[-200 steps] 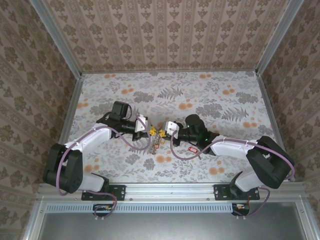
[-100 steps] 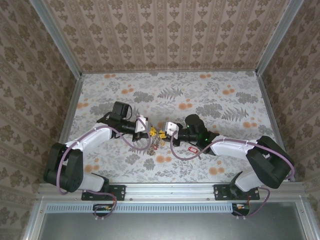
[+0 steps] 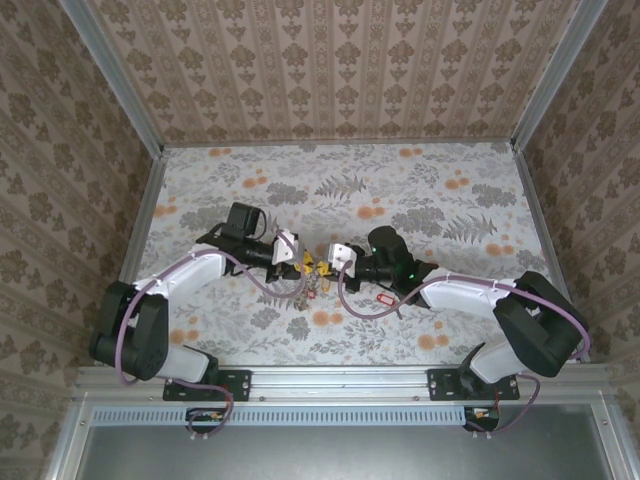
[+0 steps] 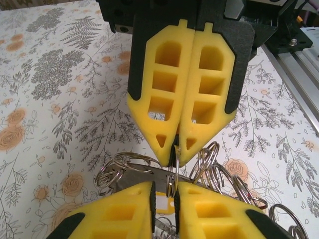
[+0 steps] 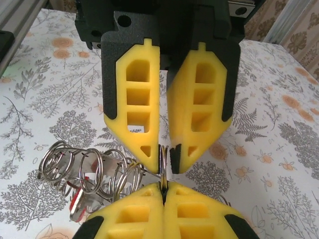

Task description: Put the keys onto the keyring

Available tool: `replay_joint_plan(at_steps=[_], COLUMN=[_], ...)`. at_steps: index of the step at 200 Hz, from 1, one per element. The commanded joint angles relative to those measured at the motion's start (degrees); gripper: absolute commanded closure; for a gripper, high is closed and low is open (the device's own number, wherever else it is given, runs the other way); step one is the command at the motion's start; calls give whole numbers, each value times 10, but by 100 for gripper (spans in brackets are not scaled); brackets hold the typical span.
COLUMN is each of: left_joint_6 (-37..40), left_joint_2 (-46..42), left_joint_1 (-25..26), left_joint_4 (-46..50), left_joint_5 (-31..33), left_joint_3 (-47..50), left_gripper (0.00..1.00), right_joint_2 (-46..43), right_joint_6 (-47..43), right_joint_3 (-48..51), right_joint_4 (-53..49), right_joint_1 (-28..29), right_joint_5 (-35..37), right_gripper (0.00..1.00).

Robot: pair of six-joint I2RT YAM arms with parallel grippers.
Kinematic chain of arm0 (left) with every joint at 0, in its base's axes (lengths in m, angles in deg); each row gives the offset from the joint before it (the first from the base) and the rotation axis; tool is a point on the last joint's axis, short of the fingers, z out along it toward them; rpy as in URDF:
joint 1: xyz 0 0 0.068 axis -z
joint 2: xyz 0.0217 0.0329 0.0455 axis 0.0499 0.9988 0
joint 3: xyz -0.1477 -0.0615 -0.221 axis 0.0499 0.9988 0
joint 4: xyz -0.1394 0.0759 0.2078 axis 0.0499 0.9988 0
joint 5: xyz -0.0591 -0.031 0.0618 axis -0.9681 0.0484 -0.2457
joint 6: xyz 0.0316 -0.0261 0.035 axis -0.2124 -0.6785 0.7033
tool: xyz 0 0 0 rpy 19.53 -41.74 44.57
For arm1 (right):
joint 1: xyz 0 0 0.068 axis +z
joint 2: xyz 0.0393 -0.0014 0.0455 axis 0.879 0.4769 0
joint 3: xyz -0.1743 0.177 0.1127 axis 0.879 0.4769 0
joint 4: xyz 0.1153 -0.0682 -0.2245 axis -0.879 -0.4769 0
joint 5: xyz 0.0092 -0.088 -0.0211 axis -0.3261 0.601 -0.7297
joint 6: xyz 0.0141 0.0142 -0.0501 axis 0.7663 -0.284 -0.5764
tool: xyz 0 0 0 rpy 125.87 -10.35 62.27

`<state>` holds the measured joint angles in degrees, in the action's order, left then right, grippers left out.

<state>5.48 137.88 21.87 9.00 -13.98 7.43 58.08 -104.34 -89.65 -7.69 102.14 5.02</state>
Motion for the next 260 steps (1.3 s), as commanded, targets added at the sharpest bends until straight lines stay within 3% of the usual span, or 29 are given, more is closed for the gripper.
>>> replay_joint_plan(at_steps=[1, 26, 71, 159, 233, 260], left_joint_6=[-5, -5, -9, -30, -26, -15], left_joint_2=[2, -1, -12, -11, 10, 15], left_joint_1=[6, 6, 6, 7, 29, 31], left_joint_4=[14, 10, 10, -16, -19, -11], left_joint_5=[-4, -1, 3, -6, 2, 1], left_joint_3=[-16, -18, -17, -18, -31, -32], left_gripper=[84, 88, 80, 79, 82, 89], right_joint_2=[5, 6, 5, 6, 14, 15], right_joint_6=[-11, -12, -14, -21, -11, -2], right_joint_3=[-21, -21, -18, -23, -19, -15], right_joint_4=[-19, -20, -27, -32, 2, 21], right_joint_1=[3, 5, 6, 8, 8, 8], right_joint_5=[12, 19, 29, 40, 38, 42], right_gripper=[100, 100, 100, 100, 100, 100])
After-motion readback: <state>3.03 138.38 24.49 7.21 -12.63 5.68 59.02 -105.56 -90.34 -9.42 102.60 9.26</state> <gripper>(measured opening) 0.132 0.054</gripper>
